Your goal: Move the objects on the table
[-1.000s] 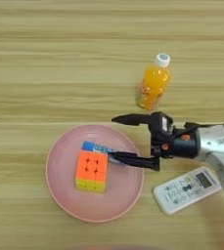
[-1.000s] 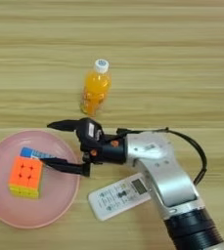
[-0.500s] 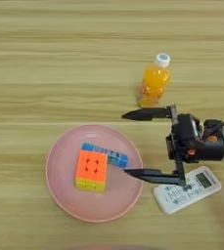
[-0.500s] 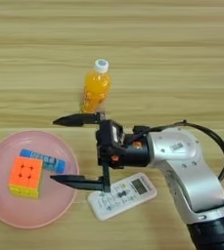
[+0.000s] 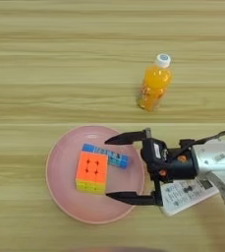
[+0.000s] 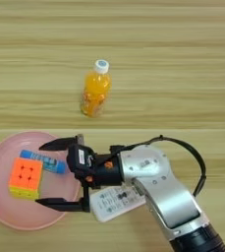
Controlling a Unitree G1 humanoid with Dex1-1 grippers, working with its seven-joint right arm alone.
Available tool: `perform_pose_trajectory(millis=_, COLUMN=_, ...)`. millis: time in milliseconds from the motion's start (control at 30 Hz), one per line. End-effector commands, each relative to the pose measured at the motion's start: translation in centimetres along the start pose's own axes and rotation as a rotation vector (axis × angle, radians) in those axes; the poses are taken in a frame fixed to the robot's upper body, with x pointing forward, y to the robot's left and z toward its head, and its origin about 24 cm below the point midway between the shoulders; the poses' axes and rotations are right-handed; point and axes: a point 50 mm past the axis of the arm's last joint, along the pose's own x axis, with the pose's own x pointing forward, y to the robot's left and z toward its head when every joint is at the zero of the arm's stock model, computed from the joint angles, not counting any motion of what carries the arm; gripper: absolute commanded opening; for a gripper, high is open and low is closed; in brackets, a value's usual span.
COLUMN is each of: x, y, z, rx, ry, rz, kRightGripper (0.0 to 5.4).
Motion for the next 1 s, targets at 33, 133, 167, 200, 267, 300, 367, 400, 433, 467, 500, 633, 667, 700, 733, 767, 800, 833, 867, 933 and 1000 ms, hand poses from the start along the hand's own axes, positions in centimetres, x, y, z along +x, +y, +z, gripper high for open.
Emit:
perform_pose_trajectory(millis=33, x=0.2, y=-1.2, z=0.6, rx=-0.061, ry=0.021, rz=-0.052, kRightGripper=5.37)
perform_pose_trajectory(millis=133, x=0.8, y=-1.3, z=0.0, rx=-0.046, ry=0.038, rz=-0.050, kRightGripper=5.37)
perform_pose_trajectory(millis=167, x=1.0, y=-1.3, z=-0.1, rx=-0.043, ry=0.040, rz=-0.047, kRightGripper=5.37)
perform_pose_trajectory(millis=200, x=1.1, y=-1.3, z=-0.2, rx=-0.040, ry=0.042, rz=-0.042, kRightGripper=5.37)
perform_pose_trajectory(millis=267, x=1.4, y=-1.2, z=-0.4, rx=-0.037, ry=0.044, rz=-0.034, kRightGripper=5.37)
perform_pose_trajectory(millis=300, x=1.5, y=-1.1, z=-0.4, rx=-0.036, ry=0.044, rz=-0.030, kRightGripper=5.37)
perform_pose_trajectory(millis=367, x=1.8, y=-1.1, z=-0.4, rx=-0.036, ry=0.042, rz=-0.023, kRightGripper=5.17)
perform_pose_trajectory(millis=400, x=1.9, y=-1.1, z=-0.4, rx=-0.037, ry=0.041, rz=-0.020, kRightGripper=5.08)
perform_pose_trajectory(millis=433, x=2.0, y=-1.0, z=-0.4, rx=-0.037, ry=0.041, rz=-0.017, kRightGripper=4.90)
perform_pose_trajectory(millis=467, x=2.2, y=-1.0, z=-0.4, rx=-0.036, ry=0.041, rz=-0.012, kRightGripper=4.79)
perform_pose_trajectory(millis=500, x=2.3, y=-1.0, z=-0.5, rx=-0.036, ry=0.042, rz=-0.009, kRightGripper=4.68)
perform_pose_trajectory(millis=633, x=2.6, y=-1.1, z=-0.7, rx=-0.034, ry=0.049, rz=-0.008, kRightGripper=3.92)
perform_pose_trajectory(millis=667, x=2.7, y=-1.1, z=-0.7, rx=-0.034, ry=0.049, rz=-0.008, kRightGripper=3.79)
perform_pose_trajectory(millis=700, x=2.7, y=-1.1, z=-0.8, rx=-0.033, ry=0.050, rz=-0.010, kRightGripper=3.60)
perform_pose_trajectory(millis=733, x=2.7, y=-1.2, z=-0.8, rx=-0.033, ry=0.051, rz=-0.013, kRightGripper=3.49)
perform_pose_trajectory(millis=767, x=2.8, y=-1.2, z=-0.8, rx=-0.033, ry=0.052, rz=-0.015, kRightGripper=3.38)
perform_pose_trajectory(millis=800, x=2.8, y=-1.2, z=-0.8, rx=-0.033, ry=0.052, rz=-0.017, kRightGripper=3.35)
perform_pose_trajectory(millis=833, x=2.8, y=-1.2, z=-0.8, rx=-0.034, ry=0.052, rz=-0.018, kRightGripper=3.34)
perform_pose_trajectory(millis=867, x=2.8, y=-1.2, z=-0.8, rx=-0.034, ry=0.052, rz=-0.018, kRightGripper=3.34)
perform_pose_trajectory(millis=933, x=2.8, y=-1.3, z=-0.9, rx=-0.035, ry=0.051, rz=-0.020, kRightGripper=3.34)
perform_pose_trajectory(millis=1000, x=2.8, y=-1.3, z=-0.8, rx=-0.036, ry=0.051, rz=-0.022, kRightGripper=3.34)
